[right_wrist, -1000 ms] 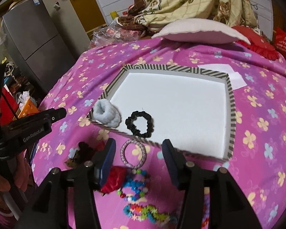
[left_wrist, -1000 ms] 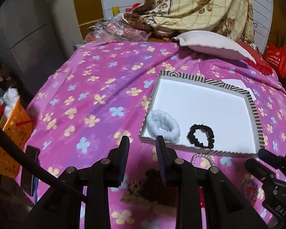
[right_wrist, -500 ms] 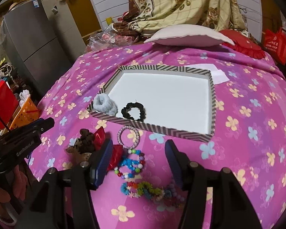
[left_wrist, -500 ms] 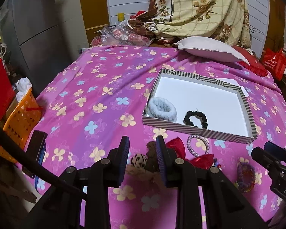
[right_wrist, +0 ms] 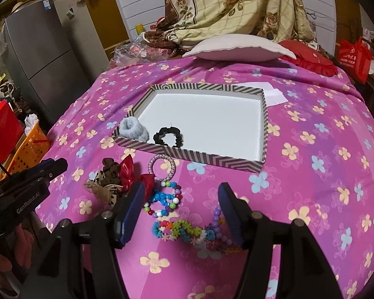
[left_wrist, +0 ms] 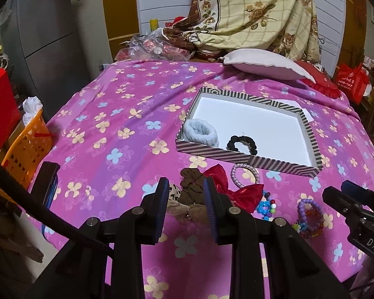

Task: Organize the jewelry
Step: 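Move the left tool to the brown ribbon bow while the right tool approaches the red bow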

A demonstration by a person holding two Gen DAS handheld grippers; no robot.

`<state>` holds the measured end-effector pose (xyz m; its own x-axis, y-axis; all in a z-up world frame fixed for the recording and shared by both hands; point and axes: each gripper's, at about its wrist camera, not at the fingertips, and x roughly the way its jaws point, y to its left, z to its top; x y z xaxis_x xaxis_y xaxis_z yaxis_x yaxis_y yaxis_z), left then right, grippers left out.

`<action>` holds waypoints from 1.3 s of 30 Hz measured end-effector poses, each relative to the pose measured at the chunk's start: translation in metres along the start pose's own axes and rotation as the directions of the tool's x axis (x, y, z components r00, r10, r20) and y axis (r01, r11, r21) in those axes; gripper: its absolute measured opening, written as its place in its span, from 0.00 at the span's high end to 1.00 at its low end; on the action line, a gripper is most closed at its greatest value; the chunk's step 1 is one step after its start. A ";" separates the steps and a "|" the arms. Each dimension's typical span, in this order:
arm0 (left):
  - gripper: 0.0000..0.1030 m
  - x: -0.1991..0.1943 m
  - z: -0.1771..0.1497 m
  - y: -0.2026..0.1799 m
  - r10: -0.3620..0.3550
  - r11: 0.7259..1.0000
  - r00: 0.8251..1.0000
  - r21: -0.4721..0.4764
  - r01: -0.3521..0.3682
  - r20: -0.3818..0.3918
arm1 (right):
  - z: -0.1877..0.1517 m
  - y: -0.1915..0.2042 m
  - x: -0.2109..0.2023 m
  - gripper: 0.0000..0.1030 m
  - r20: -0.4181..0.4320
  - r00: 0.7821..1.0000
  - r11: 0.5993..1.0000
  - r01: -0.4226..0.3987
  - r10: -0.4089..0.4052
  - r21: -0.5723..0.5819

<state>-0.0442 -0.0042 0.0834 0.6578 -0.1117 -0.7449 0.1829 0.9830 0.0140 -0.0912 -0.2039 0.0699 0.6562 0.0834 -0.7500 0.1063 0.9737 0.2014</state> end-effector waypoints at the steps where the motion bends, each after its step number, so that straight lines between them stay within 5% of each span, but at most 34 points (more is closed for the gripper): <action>1: 0.60 -0.001 0.000 0.000 -0.003 1.000 1.000 -0.002 0.003 0.000 | 0.000 0.000 -0.001 0.38 0.001 1.000 1.000 0.000 0.000 0.001; 34: 0.60 -0.001 -0.007 -0.005 -0.022 1.000 0.999 -0.010 0.022 -0.024 | -0.003 0.004 -0.001 0.29 -0.015 1.000 1.000 -0.007 0.007 -0.014; 39: 0.60 0.008 -0.006 0.008 -0.076 0.995 0.995 -0.069 0.072 -0.063 | -0.005 0.004 0.005 0.29 -0.030 0.999 1.000 -0.012 0.012 -0.019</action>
<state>-0.0419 0.0036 0.0739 0.5949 -0.1768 -0.7841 0.1785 0.9802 -0.0856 -0.0909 -0.1983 0.0641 0.6347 0.1013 -0.7661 0.0841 0.9764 0.1988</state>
